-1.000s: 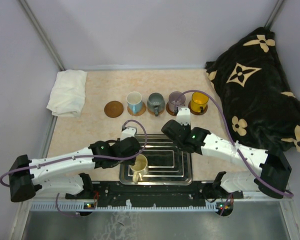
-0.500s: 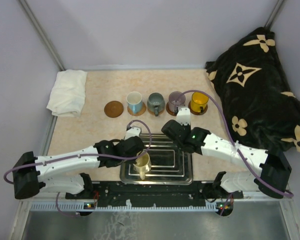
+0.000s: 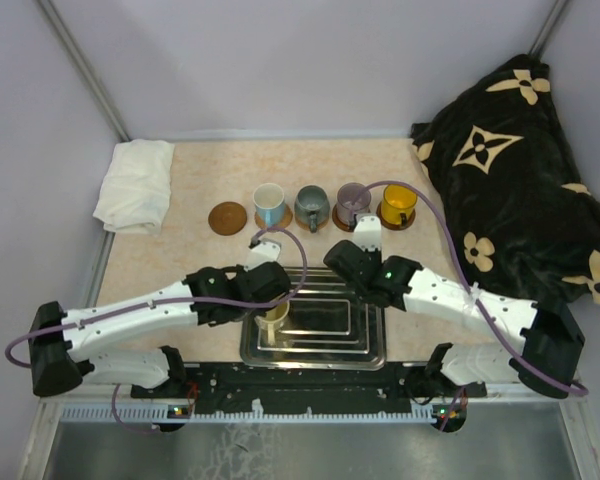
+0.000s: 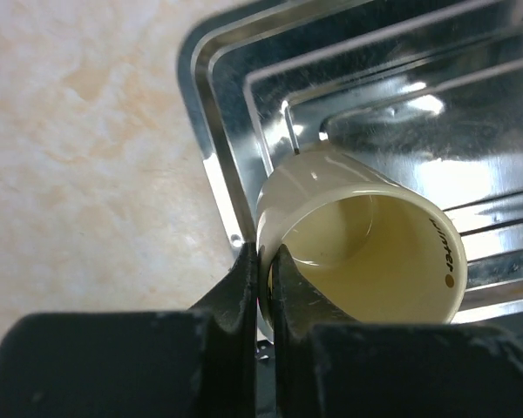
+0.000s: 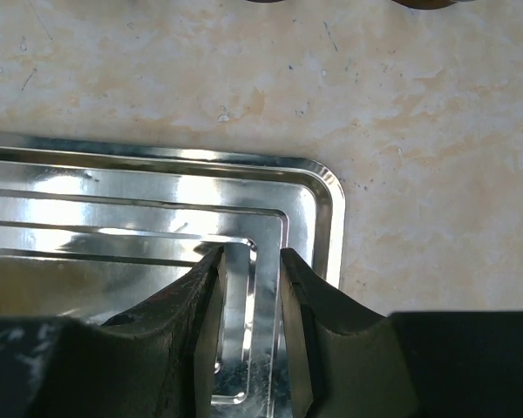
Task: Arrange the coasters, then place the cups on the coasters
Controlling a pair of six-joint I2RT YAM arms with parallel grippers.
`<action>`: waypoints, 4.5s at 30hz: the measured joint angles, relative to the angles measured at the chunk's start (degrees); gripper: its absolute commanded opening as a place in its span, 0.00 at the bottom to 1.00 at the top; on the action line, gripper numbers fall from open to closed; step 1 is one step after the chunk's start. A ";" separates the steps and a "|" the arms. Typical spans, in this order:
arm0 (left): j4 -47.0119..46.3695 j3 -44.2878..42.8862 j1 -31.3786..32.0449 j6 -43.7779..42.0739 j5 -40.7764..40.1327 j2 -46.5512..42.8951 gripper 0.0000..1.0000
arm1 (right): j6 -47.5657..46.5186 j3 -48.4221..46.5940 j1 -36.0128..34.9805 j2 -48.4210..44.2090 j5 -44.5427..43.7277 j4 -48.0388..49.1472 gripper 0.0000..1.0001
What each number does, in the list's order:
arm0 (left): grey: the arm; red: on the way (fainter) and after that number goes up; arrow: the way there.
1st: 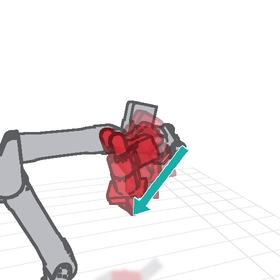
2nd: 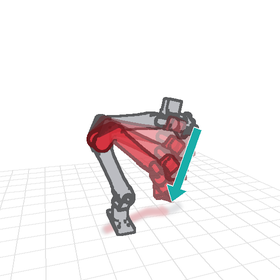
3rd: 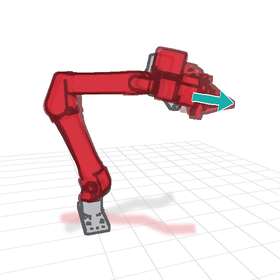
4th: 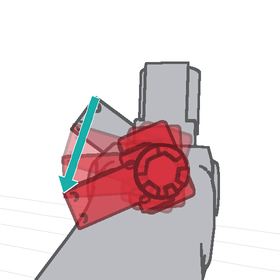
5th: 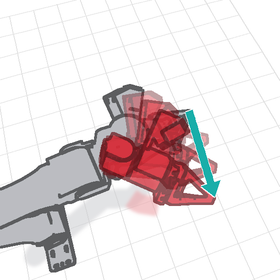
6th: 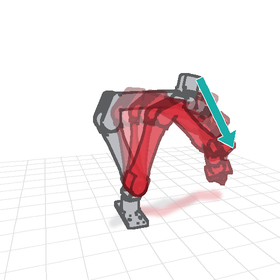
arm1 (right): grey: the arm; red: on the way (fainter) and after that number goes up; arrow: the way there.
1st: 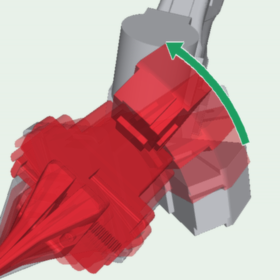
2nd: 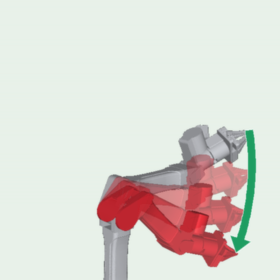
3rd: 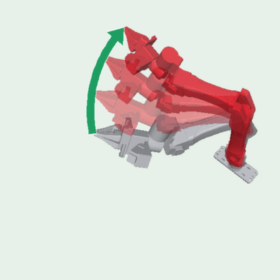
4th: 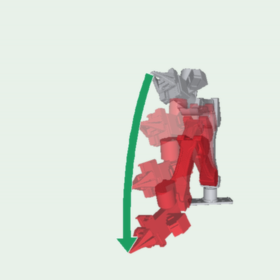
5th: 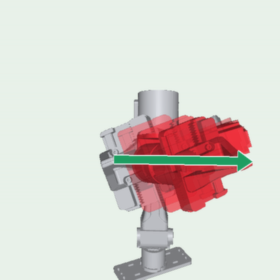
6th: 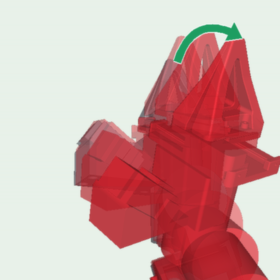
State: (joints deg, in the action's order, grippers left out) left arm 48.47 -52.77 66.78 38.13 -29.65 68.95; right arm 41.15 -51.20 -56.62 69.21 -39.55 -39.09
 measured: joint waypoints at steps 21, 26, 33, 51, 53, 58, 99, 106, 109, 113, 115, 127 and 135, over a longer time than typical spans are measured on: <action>-10.78 -2.47 -39.69 -28.37 0.85 -7.08 0.19 | -6.27 4.20 4.22 15.19 5.77 18.03 0.17; -17.22 -4.31 -48.52 -34.69 10.38 0.87 0.19 | -8.24 2.43 6.82 17.18 7.43 20.48 0.17; -22.73 -10.12 -55.87 -39.36 18.64 7.82 0.20 | -11.50 -2.78 6.80 20.65 8.35 23.50 0.17; -32.50 -13.88 -61.02 -37.83 28.00 14.91 0.21 | -13.27 -10.32 7.50 31.74 10.43 24.46 0.17; -33.97 -12.98 -61.37 -36.96 28.92 15.19 0.21 | -13.38 -10.47 7.56 31.78 10.51 24.50 0.17; -36.00 -12.41 -62.07 -35.56 31.15 17.20 0.21 | -13.57 -10.82 7.67 32.76 10.69 24.57 0.17; -36.68 -19.58 -65.59 -38.99 45.72 31.30 0.20 | -10.47 -7.80 7.74 33.92 14.10 27.06 0.14; -35.06 -20.61 -65.92 -40.17 47.80 31.69 0.20 | -10.40 -7.65 7.74 33.81 14.08 27.21 0.14; -34.80 -20.72 -66.10 -40.65 48.37 32.02 0.20 | -10.34 -7.61 7.74 33.81 14.05 27.23 0.14; -34.01 -21.16 -66.31 -41.03 48.94 32.74 0.21 | -10.21 -7.50 7.74 33.79 13.99 27.41 0.14; -33.64 -21.77 -66.42 -41.20 49.18 33.20 0.24 | -10.08 -7.28 7.74 33.64 13.97 27.56 0.14; -33.46 -23.54 -66.64 -41.18 49.59 33.53 0.45 | -10.05 -7.28 7.74 33.64 13.94 27.58 0.14; -33.48 -24.35 -66.90 -40.72 48.78 33.46 0.54 | -10.05 -7.28 7.74 33.64 13.94 27.58 0.13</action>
State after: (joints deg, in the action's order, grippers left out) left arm 14.98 -77.12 -0.12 -2.59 19.14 102.41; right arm 31.09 -58.48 -48.88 102.85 -25.61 -11.51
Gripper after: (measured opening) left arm 0.500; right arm 0.140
